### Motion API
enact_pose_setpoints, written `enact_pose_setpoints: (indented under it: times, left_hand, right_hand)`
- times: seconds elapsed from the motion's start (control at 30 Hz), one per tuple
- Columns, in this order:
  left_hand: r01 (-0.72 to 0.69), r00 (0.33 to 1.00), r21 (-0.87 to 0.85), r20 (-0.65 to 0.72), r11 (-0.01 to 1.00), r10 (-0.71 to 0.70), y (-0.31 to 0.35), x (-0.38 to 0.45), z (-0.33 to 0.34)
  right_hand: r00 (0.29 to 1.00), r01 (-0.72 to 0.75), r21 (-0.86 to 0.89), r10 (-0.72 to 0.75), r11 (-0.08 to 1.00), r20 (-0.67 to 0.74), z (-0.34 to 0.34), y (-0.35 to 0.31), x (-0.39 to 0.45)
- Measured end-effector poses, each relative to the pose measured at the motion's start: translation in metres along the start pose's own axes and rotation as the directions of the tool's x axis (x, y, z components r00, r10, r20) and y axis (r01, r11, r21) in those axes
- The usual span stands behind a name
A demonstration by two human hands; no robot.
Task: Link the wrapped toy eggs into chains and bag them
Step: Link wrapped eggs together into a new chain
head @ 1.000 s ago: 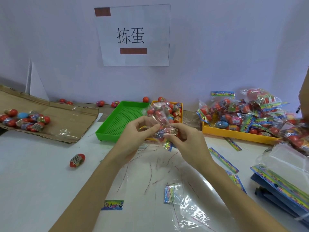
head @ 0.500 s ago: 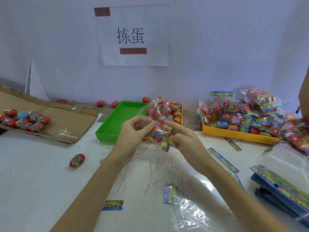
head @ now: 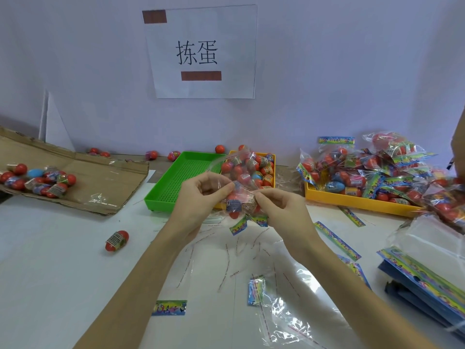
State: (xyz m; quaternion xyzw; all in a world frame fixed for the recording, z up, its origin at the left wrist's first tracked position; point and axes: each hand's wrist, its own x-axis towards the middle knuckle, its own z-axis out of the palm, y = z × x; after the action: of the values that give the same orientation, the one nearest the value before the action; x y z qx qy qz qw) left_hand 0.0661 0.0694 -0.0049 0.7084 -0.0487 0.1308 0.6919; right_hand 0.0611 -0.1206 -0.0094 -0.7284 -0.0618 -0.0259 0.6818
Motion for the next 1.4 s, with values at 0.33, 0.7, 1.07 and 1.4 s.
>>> enact_pose_setpoints:
  times: [0.33, 0.7, 1.07, 1.4]
  left_hand:
    - [-0.075, 0.997, 0.102, 0.013, 0.992, 0.074, 0.002, -0.002, 0.003]
    - [0.158, 0.985, -0.052, 0.071, 0.986, -0.154, 0.006, -0.003, 0.006]
    - [0.179, 0.976, -0.007, -0.125, 0.984, -0.179, 0.006, 0.005, -0.008]
    - [0.190, 0.970, 0.039, -0.162, 0.981, -0.181, 0.004, 0.002, -0.003]
  right_hand:
    - [0.971, -0.093, -0.060, 0.104, 0.994, 0.215, -0.012, -0.009, 0.002]
    - [0.992, -0.101, 0.088, 0.093, 0.991, 0.083, -0.008, -0.005, 0.002]
    - [0.990, 0.137, -0.347, -0.141, 0.928, 0.014, -0.020, -0.003, 0.012]
    - [0.896, 0.396, -0.791, -0.383, 0.466, 0.223, -0.013, 0.025, 0.018]
